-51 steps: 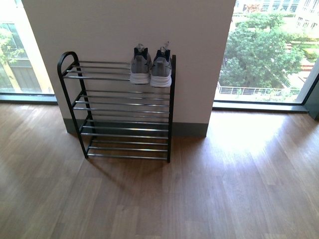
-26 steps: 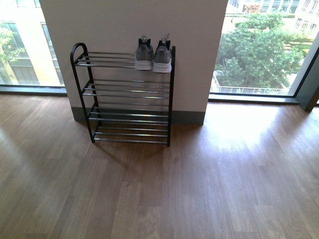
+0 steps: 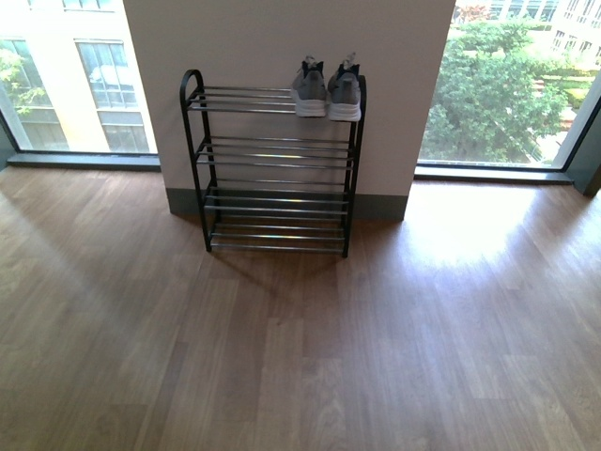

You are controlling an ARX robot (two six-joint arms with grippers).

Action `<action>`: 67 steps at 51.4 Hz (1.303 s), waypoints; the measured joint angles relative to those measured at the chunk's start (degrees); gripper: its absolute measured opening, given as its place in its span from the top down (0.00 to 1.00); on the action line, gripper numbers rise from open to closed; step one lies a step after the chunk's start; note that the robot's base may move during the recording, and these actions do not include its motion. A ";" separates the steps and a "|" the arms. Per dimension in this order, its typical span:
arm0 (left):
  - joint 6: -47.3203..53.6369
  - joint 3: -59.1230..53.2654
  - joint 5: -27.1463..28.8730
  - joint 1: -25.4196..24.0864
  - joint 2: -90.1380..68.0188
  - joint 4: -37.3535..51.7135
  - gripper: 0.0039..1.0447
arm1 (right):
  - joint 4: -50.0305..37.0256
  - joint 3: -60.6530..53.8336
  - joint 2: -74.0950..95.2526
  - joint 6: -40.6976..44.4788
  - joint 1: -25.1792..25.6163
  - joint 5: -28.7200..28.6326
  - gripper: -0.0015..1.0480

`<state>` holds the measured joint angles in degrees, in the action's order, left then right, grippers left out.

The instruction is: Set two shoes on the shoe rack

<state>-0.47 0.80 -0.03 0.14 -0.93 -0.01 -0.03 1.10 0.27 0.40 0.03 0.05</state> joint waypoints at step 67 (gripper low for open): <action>0.02 0.00 0.13 0.00 0.02 -0.02 0.09 | 0.07 0.00 -0.02 -0.02 0.02 -0.20 0.09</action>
<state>-0.45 0.80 0.10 0.14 -0.91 -0.03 0.03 1.10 0.25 0.38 0.05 -0.14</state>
